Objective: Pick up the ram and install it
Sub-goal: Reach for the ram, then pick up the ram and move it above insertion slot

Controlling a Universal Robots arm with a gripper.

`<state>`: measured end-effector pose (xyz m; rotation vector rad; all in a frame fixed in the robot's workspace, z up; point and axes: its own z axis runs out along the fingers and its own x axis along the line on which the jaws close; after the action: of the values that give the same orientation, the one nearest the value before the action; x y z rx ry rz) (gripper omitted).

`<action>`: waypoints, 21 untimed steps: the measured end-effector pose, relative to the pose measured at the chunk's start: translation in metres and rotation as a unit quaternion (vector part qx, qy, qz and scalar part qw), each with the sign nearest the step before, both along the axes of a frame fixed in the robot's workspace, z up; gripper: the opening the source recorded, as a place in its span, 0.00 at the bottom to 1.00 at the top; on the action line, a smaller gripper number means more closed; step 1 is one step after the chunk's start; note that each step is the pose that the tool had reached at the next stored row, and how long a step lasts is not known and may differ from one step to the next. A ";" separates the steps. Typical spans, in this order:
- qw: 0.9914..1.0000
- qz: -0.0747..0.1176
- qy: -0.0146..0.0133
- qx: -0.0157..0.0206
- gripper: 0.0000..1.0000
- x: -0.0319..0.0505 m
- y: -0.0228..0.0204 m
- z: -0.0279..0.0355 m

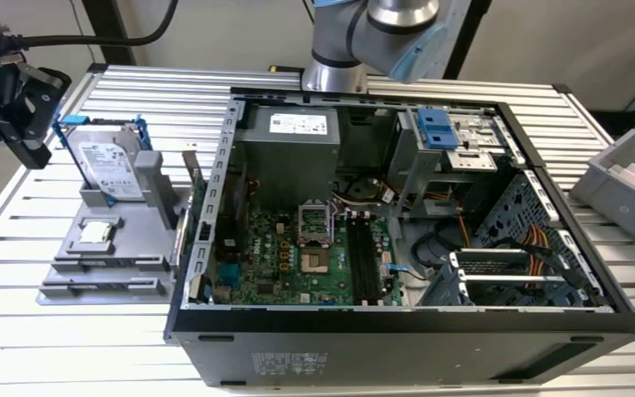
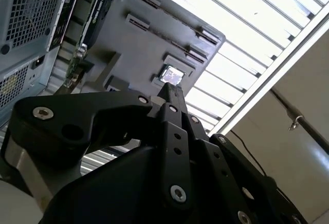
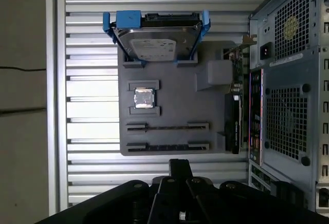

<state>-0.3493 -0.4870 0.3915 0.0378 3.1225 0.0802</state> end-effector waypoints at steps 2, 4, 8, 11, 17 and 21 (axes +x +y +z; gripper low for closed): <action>1.000 0.000 0.000 0.000 0.00 0.0000 0.0000 0.0000; 1.000 0.000 0.000 0.000 0.00 0.0000 0.0001 0.0000; 1.000 0.000 0.000 0.000 0.00 0.0000 0.0002 0.0000; 1.000 0.002 0.000 0.000 0.00 0.0000 0.0002 0.0000; 1.000 0.012 0.000 0.000 0.00 -0.0001 0.0002 0.0000; 1.000 0.021 0.000 0.000 0.00 0.0000 0.0002 0.0000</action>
<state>-0.3493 -0.4868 0.3915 -0.0292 3.1237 0.0807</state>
